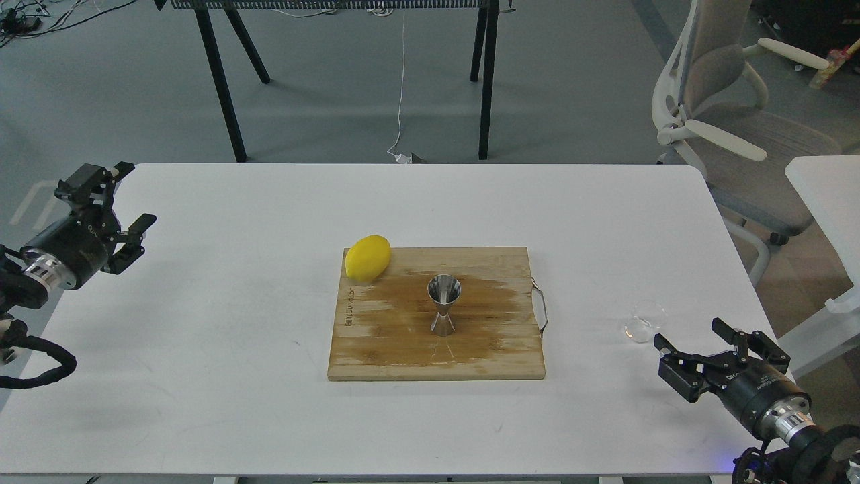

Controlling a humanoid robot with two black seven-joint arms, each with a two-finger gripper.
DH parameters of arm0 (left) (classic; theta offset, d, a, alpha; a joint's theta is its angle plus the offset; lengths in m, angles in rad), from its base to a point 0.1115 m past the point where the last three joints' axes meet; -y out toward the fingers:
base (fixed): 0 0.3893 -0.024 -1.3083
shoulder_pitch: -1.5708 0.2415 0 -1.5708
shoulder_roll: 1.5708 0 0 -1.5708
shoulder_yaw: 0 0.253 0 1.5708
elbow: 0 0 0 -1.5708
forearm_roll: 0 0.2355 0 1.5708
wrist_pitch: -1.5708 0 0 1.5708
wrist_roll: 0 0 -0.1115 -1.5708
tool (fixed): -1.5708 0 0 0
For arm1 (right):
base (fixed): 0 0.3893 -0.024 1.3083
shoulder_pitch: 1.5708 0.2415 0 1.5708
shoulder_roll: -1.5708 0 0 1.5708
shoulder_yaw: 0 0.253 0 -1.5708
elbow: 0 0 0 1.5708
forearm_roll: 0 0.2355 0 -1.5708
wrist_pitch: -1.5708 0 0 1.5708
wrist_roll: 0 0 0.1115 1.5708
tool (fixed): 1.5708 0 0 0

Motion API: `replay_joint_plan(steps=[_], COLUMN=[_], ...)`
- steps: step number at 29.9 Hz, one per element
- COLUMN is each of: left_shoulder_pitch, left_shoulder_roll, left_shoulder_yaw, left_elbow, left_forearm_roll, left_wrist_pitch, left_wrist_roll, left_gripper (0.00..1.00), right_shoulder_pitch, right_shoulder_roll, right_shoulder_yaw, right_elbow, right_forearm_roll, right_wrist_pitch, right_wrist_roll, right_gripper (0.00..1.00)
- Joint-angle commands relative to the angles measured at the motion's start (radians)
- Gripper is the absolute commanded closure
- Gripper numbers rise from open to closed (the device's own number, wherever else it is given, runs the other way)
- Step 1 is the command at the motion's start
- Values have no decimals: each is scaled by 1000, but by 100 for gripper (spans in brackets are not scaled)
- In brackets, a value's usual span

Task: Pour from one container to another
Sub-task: 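Move the right gripper to the small glass cup and grasp it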

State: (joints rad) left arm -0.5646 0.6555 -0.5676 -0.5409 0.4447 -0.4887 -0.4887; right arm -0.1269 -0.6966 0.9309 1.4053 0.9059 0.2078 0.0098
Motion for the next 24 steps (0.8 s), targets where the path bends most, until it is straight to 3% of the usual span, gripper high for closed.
replay_joint_plan(steps=[1, 16, 24], left_shoulder_pitch=[0, 0, 2], left_shoulder_roll=[-2, -4, -8], left_shoulder_yaw=[0, 2, 2], left_elbow=[6, 6, 39], left_forearm_roll=[0, 0, 0], left_wrist_pitch=[0, 0, 0], left_wrist_roll=[0, 0, 0], left_gripper=[1, 1, 1], right_shoulder_pitch=[10, 145, 194], right_shoulder_roll=[11, 127, 163], right_shoulder_yaw=[3, 0, 3], right_elbow=[-19, -126, -149], right_forearm_roll=[1, -1, -1], right_wrist_pitch=[-54, -272, -332], right_wrist_roll=[-1, 1, 4], right_gripper=[1, 1, 2])
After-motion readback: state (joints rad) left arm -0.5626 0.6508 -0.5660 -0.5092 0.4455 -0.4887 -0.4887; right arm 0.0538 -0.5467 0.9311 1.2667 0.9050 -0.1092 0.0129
